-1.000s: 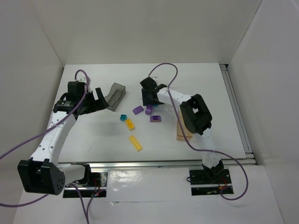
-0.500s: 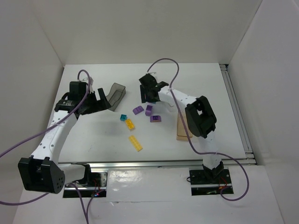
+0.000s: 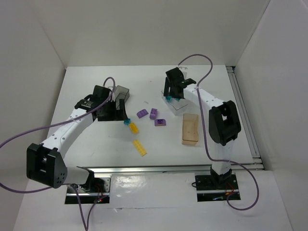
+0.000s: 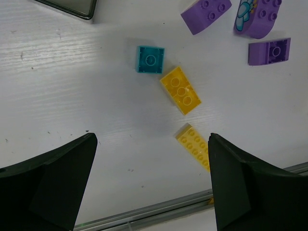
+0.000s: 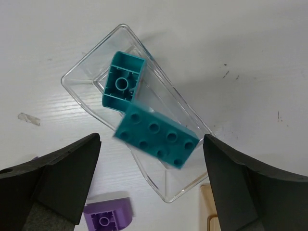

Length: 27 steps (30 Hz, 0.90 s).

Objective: Sort the legos into containers by color

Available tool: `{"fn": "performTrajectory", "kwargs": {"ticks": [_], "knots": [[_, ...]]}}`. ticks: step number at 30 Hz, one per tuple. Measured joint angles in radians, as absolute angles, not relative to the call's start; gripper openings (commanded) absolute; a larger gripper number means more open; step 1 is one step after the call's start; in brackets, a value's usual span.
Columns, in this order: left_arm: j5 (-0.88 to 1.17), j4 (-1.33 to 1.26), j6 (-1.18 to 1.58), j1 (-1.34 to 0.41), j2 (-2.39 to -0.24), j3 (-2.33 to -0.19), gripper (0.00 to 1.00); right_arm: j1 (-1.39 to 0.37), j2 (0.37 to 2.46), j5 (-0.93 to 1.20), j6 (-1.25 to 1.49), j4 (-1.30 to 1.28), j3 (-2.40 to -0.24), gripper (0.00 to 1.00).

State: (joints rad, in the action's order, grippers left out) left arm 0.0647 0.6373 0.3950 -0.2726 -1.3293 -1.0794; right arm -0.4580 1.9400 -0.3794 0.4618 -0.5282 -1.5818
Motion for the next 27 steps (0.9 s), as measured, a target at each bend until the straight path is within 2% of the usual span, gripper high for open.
{"fn": "performTrajectory", "kwargs": {"ticks": [2, 6, 11, 18, 20, 27], "knots": [[0.052, 0.639, 0.395, -0.291, -1.354, -1.083, 1.00, -0.453, 1.944, -0.382, 0.474, -0.539, -1.575, 1.00], [0.028, 0.644, 0.399, -0.309, -1.390, -1.083, 1.00, -0.471, 1.945, -0.407, 0.488, -0.541, -1.579, 1.00], [0.021, 0.648, 0.400, -0.313, -1.398, -1.094, 0.95, -0.558, 1.945, -0.459, 0.490, -0.546, -1.598, 0.92], [0.022, 0.626, 0.424, -0.318, -1.524, -1.135, 0.87, -0.684, 1.924, -0.400, 0.489, -0.538, -1.592, 0.92], [0.021, 0.622, 0.429, -0.325, -1.567, -1.135, 0.81, -0.699, 1.904, -0.383, 0.490, -0.529, -1.567, 0.92], [-0.022, 0.602, 0.482, -0.366, -1.664, -1.153, 0.78, -0.697, 1.816, -0.390, 0.496, -0.535, -1.462, 0.92]]}}
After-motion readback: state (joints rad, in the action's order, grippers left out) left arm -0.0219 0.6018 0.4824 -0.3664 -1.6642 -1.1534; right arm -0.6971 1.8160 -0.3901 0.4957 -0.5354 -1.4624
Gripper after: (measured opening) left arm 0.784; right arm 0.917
